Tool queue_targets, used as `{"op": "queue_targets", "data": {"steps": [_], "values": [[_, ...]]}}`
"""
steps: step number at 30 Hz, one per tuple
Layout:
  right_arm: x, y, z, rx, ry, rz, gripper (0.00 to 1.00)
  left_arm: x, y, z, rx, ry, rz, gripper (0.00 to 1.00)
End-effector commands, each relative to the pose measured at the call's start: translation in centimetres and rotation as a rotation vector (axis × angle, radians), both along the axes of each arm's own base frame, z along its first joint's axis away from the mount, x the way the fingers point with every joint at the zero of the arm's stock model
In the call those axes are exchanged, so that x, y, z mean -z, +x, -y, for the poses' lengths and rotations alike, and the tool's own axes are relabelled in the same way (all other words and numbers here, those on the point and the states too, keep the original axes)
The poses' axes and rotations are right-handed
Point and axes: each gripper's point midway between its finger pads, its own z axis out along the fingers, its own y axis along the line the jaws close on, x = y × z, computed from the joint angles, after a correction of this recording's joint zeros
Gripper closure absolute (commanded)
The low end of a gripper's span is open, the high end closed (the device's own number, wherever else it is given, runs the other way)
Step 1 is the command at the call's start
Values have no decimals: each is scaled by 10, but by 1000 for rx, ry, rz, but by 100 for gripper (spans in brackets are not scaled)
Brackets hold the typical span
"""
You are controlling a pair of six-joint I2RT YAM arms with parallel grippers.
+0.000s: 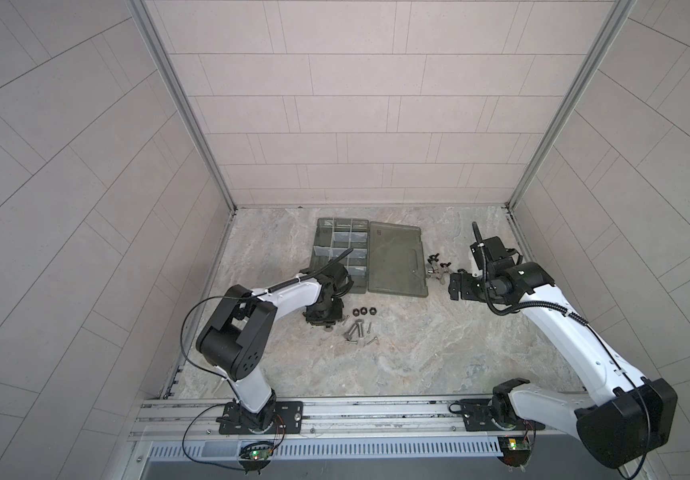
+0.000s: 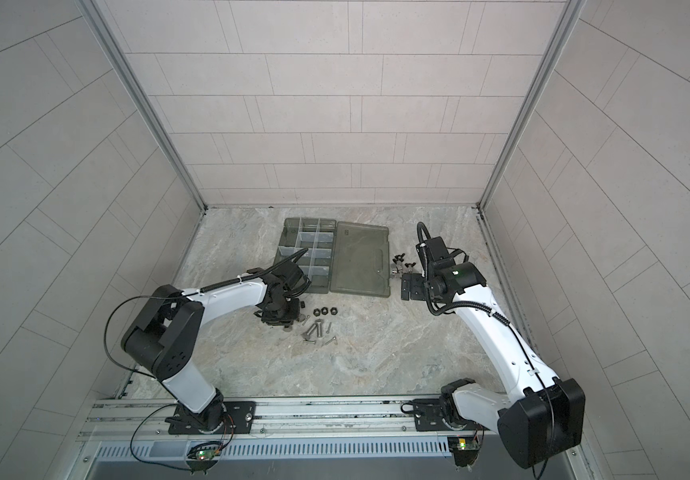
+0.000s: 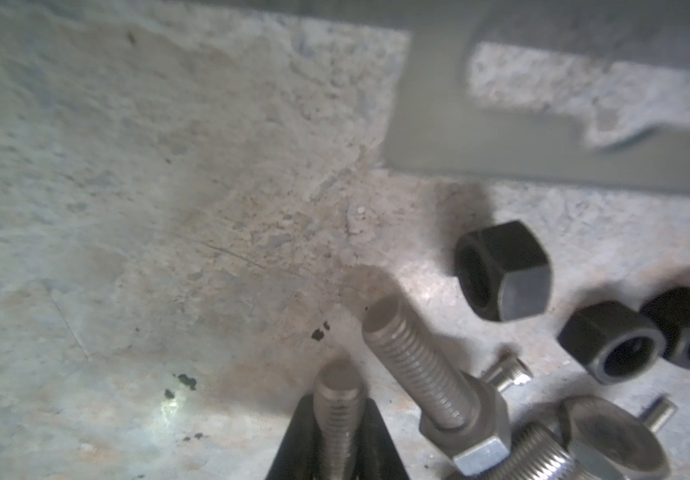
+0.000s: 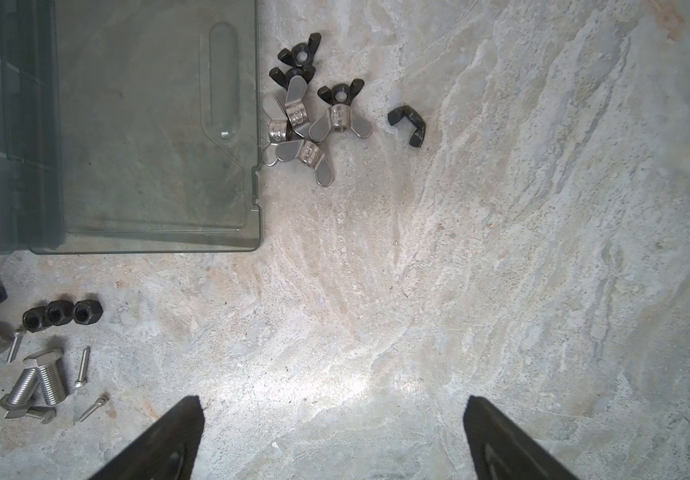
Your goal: Sort the screws and nuts into containers
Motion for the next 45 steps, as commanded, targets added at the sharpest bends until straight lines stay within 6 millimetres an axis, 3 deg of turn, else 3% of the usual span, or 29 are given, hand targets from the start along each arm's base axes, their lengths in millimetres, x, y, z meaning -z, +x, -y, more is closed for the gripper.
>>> {"op": "queue_targets", "data": {"steps": [1,12,19,23,29,45], "values": [[-6,3,0,-9,-11,12,1,-12,1,-3,19,29,-16,88],[-18,6,-3,-28,0,52,1,-94,51,-7,67,27,96,89],[-26,23,-16,-52,50,76,1,-112,101,-31,14,20,115,89],[-34,38,-19,-44,51,85,1,-109,122,-43,16,48,109,89],[-36,60,-24,-37,45,73,1,-85,129,-53,9,62,70,89],[-25,93,-38,-39,45,8,1,-58,148,-51,12,48,38,89]]}}
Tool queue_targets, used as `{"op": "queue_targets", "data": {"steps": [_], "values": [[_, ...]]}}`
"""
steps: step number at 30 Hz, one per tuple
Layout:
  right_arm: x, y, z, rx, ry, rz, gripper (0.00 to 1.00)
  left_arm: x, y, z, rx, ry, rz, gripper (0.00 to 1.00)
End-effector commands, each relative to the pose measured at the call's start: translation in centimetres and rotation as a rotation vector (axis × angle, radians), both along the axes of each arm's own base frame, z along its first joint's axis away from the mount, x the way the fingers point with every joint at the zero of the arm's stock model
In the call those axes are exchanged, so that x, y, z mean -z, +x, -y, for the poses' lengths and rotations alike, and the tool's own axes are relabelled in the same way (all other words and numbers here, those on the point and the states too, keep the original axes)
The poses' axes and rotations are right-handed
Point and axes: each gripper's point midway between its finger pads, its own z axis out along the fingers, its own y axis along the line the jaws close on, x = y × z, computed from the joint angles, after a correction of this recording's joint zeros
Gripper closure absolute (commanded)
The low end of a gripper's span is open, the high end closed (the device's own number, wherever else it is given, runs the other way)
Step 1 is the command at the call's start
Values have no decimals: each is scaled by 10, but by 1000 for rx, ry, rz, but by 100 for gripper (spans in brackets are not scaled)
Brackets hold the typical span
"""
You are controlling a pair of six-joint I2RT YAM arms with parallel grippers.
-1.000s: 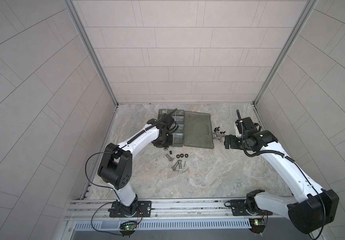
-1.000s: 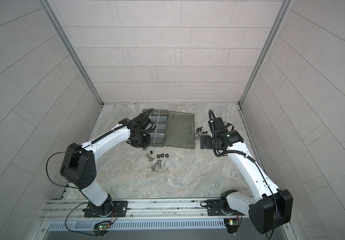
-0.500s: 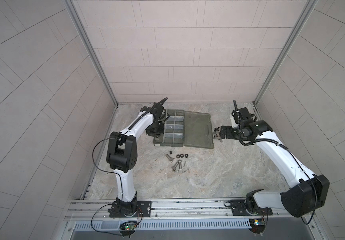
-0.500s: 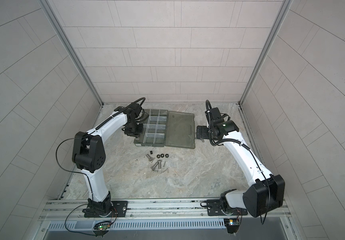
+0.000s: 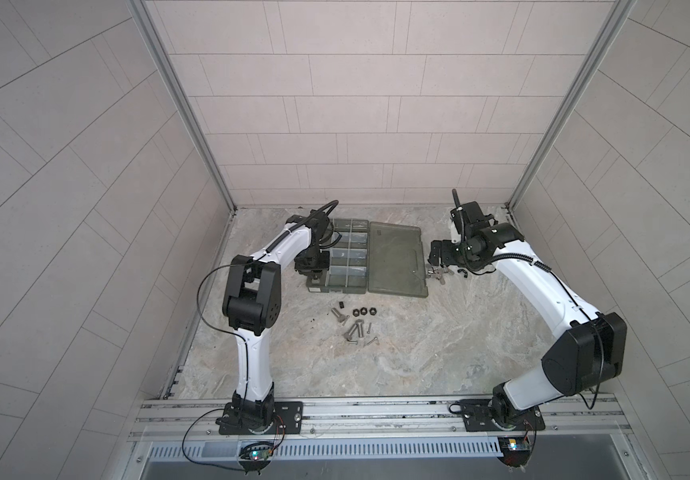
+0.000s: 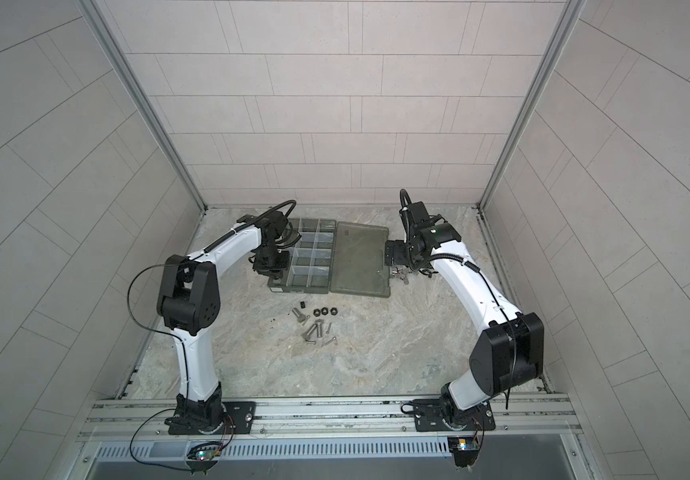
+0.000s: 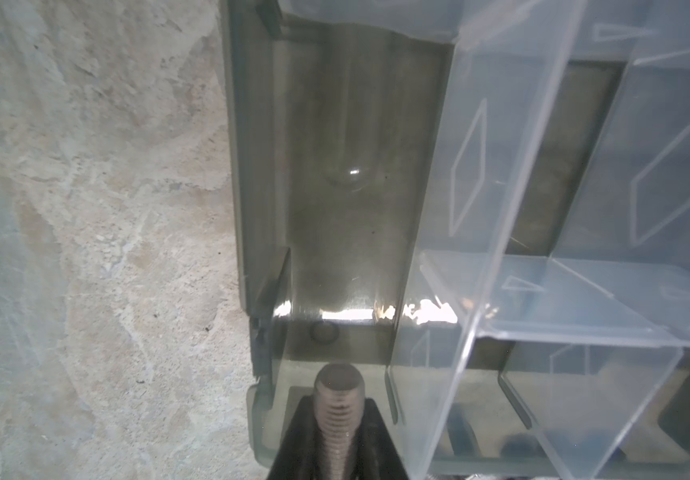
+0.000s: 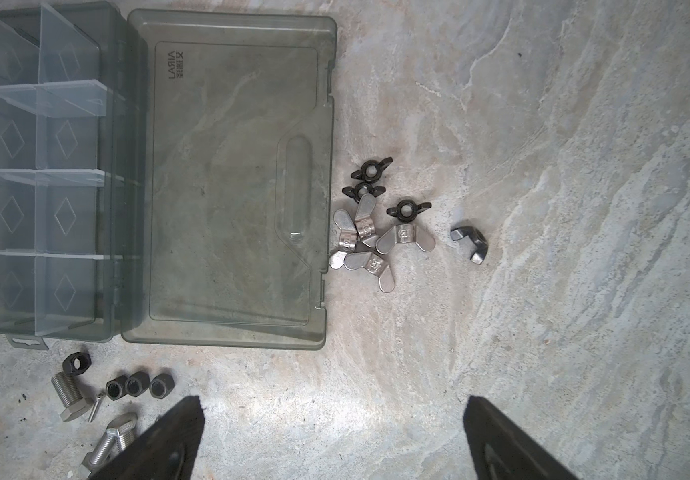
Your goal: Sort the screws and nuts into containers
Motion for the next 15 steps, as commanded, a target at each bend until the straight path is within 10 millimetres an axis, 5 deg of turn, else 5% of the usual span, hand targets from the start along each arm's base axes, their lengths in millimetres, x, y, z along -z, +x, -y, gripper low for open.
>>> {"op": "queue_targets", "data": {"steps": [1,3,5,8,15], "values": [[0,0,-1,8,-7,-19,1,-7,9,0,12,-6,20,89],[1,1,-2,9,-7,-27,1,-7,11,0,18,-8,19,85],[2,2,-2,11,-4,-33,1,-9,12,3,36,-21,16,65],[2,2,-3,10,-7,-32,1,-20,16,3,39,-21,47,53],[4,-5,-2,7,-19,-51,1,-58,6,14,33,-94,88,49]]}}
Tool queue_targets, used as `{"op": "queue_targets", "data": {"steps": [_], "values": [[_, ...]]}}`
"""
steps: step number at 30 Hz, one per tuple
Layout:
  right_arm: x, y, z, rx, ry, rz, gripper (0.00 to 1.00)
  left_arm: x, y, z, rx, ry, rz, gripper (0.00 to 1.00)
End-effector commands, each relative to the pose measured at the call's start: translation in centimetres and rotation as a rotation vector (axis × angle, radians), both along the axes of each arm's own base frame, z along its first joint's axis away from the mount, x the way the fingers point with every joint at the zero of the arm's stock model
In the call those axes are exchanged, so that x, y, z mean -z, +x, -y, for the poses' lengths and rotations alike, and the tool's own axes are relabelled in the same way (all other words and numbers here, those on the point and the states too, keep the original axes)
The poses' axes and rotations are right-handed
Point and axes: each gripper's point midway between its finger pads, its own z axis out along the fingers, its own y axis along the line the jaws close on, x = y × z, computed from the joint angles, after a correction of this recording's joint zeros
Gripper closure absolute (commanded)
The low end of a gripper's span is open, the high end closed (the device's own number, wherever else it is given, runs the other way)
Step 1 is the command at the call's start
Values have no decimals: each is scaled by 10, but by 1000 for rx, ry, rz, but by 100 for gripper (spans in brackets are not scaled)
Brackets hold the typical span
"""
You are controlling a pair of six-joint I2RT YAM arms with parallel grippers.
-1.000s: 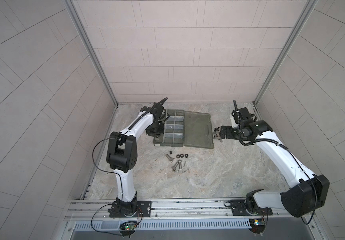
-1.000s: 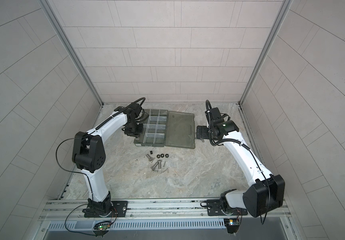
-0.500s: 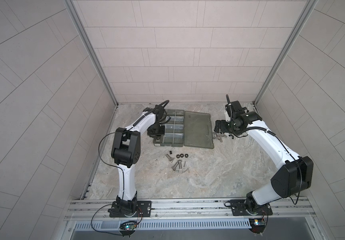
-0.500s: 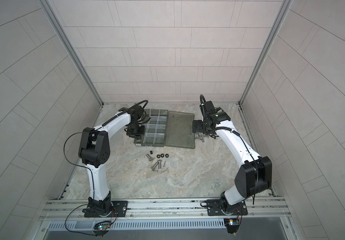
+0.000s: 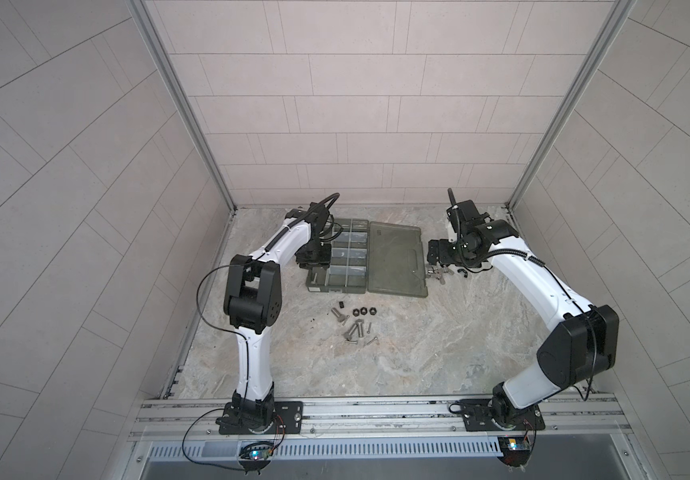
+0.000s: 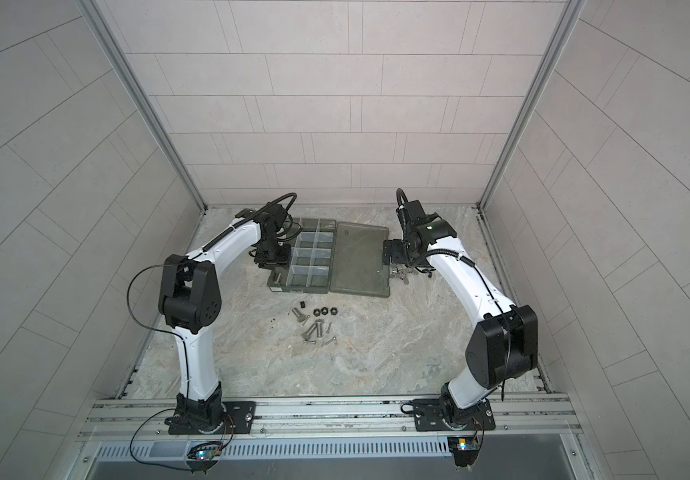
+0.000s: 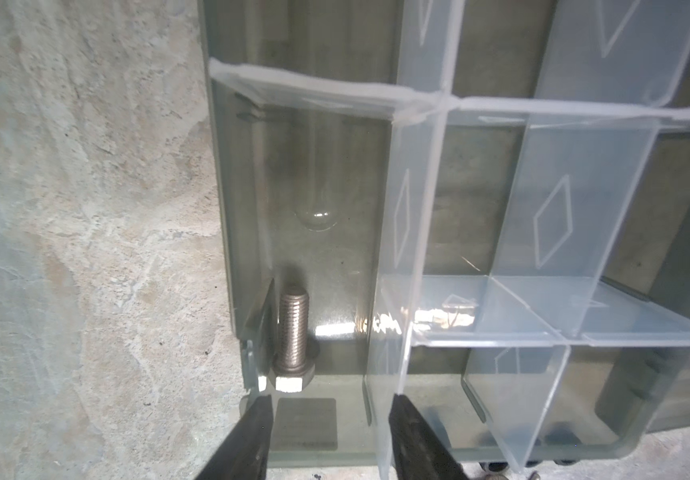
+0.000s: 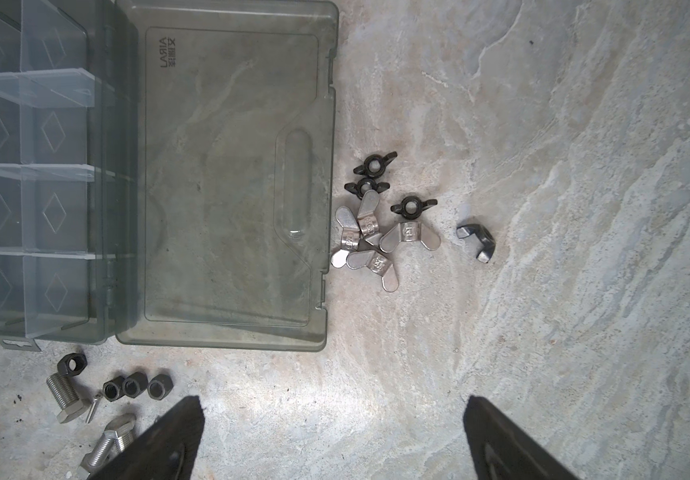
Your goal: Sort the screws and nuts into containers
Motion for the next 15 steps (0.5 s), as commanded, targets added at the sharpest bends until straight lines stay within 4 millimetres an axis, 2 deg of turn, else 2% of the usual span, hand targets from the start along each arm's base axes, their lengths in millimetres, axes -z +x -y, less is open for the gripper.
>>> {"op": "queue_targets", "data": {"steps": [1,4,8,11,15], "values": [[-2,-9,2,7,-20,-23,1,-38,-17,8,-3,-60,24,49],[-1,-18,4,-4,-39,-37,1,-41,-48,22,-1,-108,-8,50],[-1,-26,6,-7,-70,-28,1,-31,-90,33,4,-122,-53,50],[-1,-31,4,-13,-76,-17,1,-19,-114,41,-13,-144,-88,50],[4,-42,4,-13,-76,-15,1,-4,-138,54,-44,-178,-108,47]]}}
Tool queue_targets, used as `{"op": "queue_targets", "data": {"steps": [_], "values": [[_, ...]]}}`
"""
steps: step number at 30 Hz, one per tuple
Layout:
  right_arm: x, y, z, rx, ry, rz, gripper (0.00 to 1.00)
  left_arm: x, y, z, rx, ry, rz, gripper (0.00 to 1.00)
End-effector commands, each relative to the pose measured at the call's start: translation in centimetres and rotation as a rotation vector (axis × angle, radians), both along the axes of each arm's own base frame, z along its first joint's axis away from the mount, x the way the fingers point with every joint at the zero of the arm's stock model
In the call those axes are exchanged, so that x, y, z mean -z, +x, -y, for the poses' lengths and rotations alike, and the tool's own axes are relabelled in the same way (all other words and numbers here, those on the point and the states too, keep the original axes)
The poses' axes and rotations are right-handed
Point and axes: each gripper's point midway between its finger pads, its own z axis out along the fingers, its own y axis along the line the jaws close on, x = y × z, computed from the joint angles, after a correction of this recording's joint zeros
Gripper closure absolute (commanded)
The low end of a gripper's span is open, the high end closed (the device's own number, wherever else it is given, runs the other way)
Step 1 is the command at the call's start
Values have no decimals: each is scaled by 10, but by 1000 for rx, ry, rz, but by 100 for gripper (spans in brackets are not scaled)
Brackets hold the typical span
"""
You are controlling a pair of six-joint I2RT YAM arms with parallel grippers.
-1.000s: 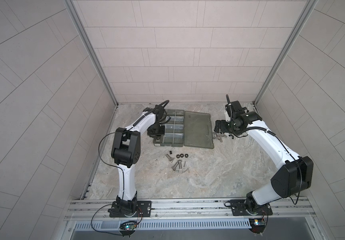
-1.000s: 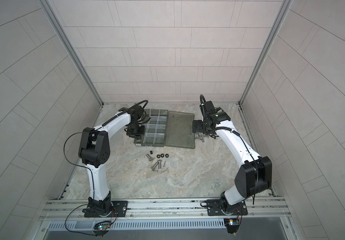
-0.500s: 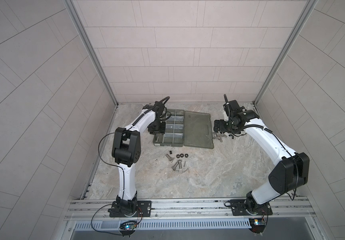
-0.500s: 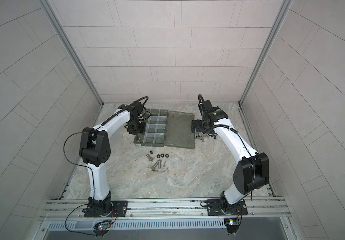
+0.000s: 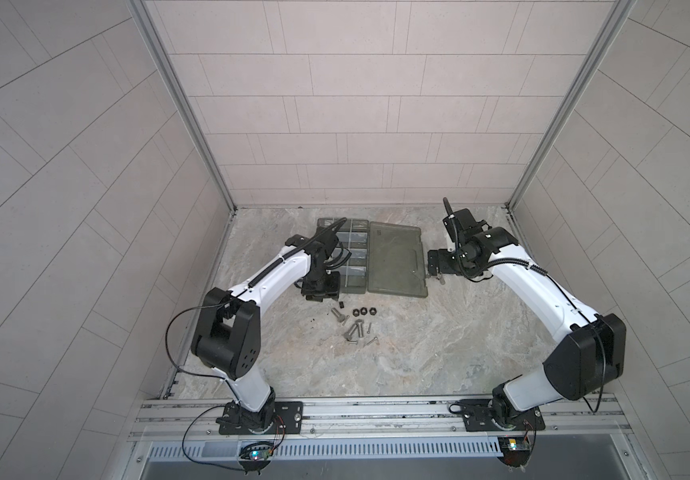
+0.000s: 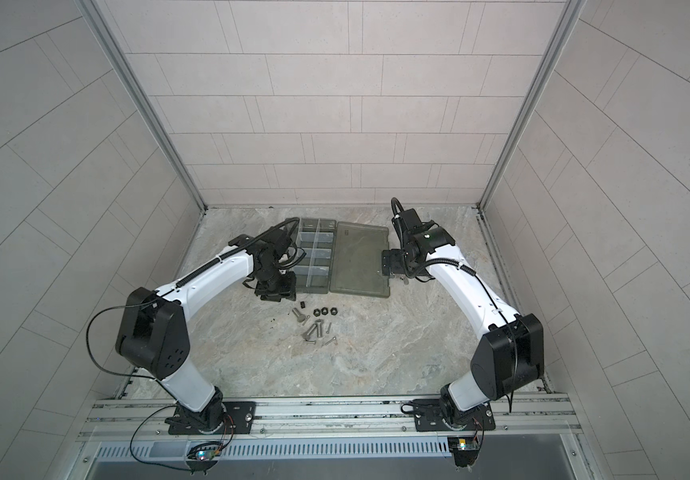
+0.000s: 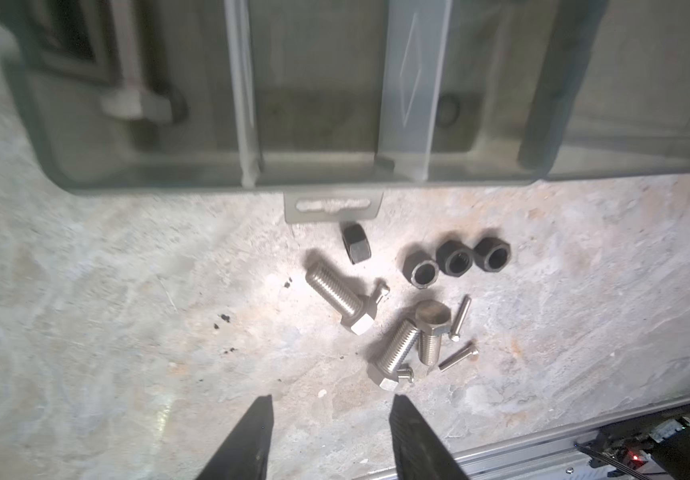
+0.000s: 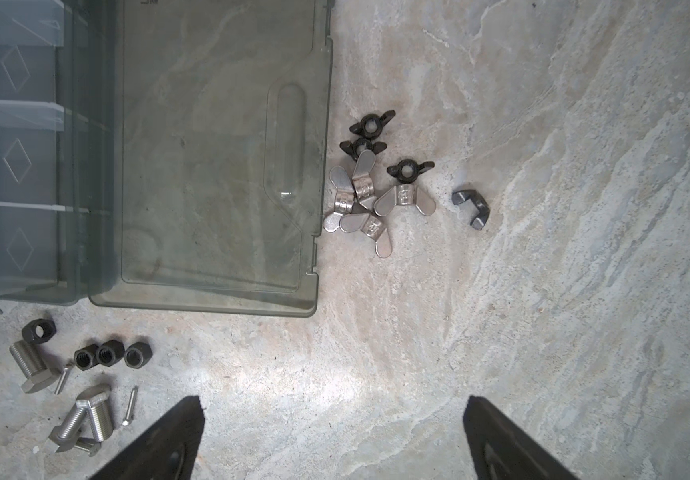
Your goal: Sort the screws and nuts into containers
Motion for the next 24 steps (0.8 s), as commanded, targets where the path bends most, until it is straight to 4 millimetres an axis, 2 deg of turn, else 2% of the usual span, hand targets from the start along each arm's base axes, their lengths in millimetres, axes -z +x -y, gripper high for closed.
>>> {"op": "queue_targets", "data": {"steps": [1,4,9,17,24], "values": [[-3,-15,7,17,-23,13,1,7,-11,13,-73,-54,-5,47],[-1,-25,8,11,-20,18,1,21,-21,21,-90,-64,-20,47],[-3,-38,13,-3,-29,24,1,38,-22,25,-134,-74,-14,47],[-14,-49,20,-15,-35,98,1,43,-13,22,-149,-41,15,47],[-16,-54,23,-3,-31,109,1,59,-15,15,-144,8,-5,49]]}}
